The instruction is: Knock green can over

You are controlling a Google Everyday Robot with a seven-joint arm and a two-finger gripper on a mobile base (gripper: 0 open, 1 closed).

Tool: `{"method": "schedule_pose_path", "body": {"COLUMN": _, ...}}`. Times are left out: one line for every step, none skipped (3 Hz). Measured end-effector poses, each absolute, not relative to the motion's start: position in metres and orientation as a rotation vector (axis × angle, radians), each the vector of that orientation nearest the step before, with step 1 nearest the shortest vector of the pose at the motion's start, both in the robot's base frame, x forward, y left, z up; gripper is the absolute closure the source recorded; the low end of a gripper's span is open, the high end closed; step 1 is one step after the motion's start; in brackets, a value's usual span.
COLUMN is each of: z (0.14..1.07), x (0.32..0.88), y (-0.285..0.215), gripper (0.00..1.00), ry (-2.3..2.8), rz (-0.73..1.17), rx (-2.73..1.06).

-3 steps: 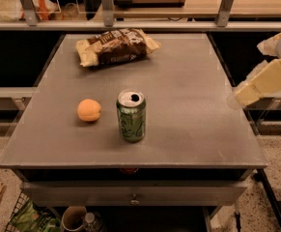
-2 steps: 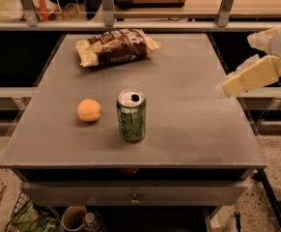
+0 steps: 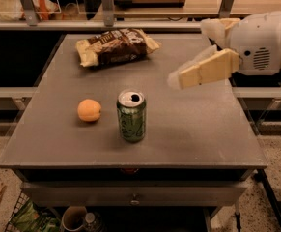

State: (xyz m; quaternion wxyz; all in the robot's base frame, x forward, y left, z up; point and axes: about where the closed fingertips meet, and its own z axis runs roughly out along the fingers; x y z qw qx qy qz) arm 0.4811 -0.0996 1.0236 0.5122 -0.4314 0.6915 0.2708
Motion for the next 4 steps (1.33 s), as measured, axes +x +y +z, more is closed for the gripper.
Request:
{"method": "schedule_pose_path", "body": {"z": 1.023, "x": 0.476, "y": -0.065, "gripper": 0.0, "ry": 1.577, "rz": 0.766, "rx": -1.027}}
{"method": "schedule_pose_path", "body": {"z": 1.027, "x": 0.474, "y": -0.055, "gripper": 0.0, "ry": 1.554, "rz": 0.791, "rx": -1.031}}
{"method": "schedule_pose_path", "body": {"z": 1.027, "x": 0.473, "y": -0.05, "gripper": 0.0, "ry": 1.51, "rz": 0.815, "rx": -1.049}}
{"method": "schedule_pose_path", "body": {"z": 1.007, "x": 0.465, "y": -0.048, "gripper": 0.0, "ry": 1.472, "rz": 0.863, "rx": -1.071}}
